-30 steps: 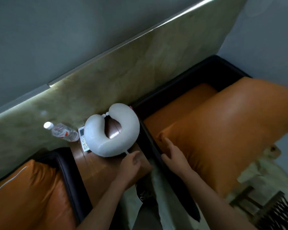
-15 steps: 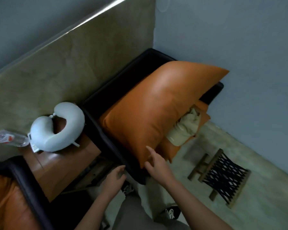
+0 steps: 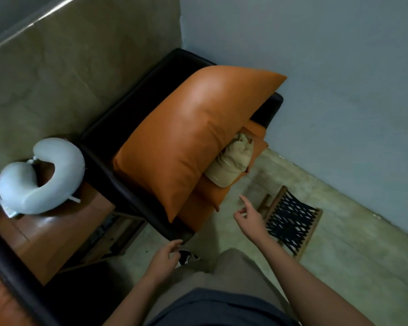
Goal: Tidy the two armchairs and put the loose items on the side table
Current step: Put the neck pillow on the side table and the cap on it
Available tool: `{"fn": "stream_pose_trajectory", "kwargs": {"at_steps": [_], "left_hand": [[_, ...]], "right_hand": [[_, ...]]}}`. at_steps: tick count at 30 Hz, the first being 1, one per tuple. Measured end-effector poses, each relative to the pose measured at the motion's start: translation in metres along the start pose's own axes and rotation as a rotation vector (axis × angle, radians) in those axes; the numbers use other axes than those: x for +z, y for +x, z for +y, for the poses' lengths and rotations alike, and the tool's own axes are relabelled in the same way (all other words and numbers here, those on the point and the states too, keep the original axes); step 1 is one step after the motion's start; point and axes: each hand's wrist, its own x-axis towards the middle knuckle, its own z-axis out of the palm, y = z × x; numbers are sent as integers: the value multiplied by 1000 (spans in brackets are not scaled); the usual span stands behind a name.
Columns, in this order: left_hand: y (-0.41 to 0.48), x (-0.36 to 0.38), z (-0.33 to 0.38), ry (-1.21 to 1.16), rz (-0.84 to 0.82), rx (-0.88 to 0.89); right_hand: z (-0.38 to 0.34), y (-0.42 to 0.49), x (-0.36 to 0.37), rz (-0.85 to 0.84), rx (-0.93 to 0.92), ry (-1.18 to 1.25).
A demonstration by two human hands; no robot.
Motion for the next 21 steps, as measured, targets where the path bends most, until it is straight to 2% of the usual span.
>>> {"fn": "stream_pose_trajectory", "kwargs": {"at_steps": [3, 7, 14, 21], "left_hand": [[7, -10, -2, 61, 15, 24], [15, -18, 1, -46, 126, -71], [17, 10, 25, -108, 169, -190], [1, 44, 85, 15, 124, -225]], "right_hand": [[7, 12, -11, 18, 6, 12], [9, 32, -28, 12, 4, 9], [11, 87, -64, -73, 5, -10], [11, 169, -102, -105, 53, 99]]}}
